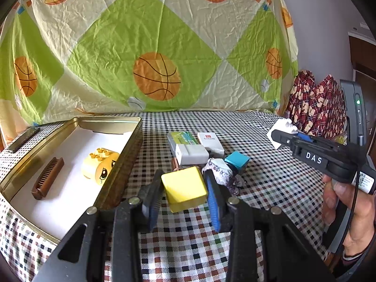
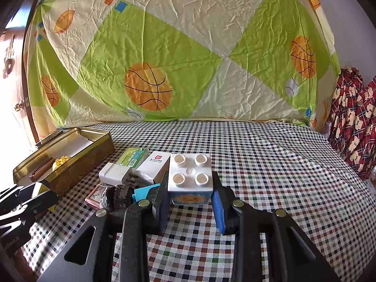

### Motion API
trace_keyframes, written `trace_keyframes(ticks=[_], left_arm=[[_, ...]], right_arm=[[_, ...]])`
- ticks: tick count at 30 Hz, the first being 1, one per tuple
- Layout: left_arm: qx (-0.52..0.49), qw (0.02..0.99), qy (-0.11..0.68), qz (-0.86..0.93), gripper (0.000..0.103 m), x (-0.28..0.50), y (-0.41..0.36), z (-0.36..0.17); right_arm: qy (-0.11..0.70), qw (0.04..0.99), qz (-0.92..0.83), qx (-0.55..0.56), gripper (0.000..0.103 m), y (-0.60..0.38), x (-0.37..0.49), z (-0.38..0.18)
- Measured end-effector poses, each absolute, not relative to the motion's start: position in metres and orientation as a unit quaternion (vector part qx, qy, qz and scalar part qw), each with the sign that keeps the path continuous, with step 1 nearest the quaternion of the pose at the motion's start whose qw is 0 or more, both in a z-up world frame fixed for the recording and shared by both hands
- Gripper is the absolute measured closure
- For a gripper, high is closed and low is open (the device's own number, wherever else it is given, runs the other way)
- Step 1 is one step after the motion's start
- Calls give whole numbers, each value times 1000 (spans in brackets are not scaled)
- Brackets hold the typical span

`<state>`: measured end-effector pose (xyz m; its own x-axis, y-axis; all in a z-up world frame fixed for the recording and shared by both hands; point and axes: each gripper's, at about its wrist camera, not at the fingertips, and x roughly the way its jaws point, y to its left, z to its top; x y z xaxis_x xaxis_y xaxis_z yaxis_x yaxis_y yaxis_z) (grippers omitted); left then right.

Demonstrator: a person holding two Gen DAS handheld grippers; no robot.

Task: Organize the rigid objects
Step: 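Lift the yellow cube with the left tool while the right tool lifts the white brick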

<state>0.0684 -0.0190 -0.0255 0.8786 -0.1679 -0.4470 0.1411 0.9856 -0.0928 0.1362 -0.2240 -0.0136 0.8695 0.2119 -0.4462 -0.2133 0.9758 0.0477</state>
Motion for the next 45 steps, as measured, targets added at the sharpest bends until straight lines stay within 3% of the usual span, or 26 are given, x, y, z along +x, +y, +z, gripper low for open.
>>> trace_keyframes(ticks=[45], left_arm=[[-15, 989, 141, -50, 69, 34, -22, -15]], right_arm=[[136, 986, 94, 8, 69, -233, 102, 0]])
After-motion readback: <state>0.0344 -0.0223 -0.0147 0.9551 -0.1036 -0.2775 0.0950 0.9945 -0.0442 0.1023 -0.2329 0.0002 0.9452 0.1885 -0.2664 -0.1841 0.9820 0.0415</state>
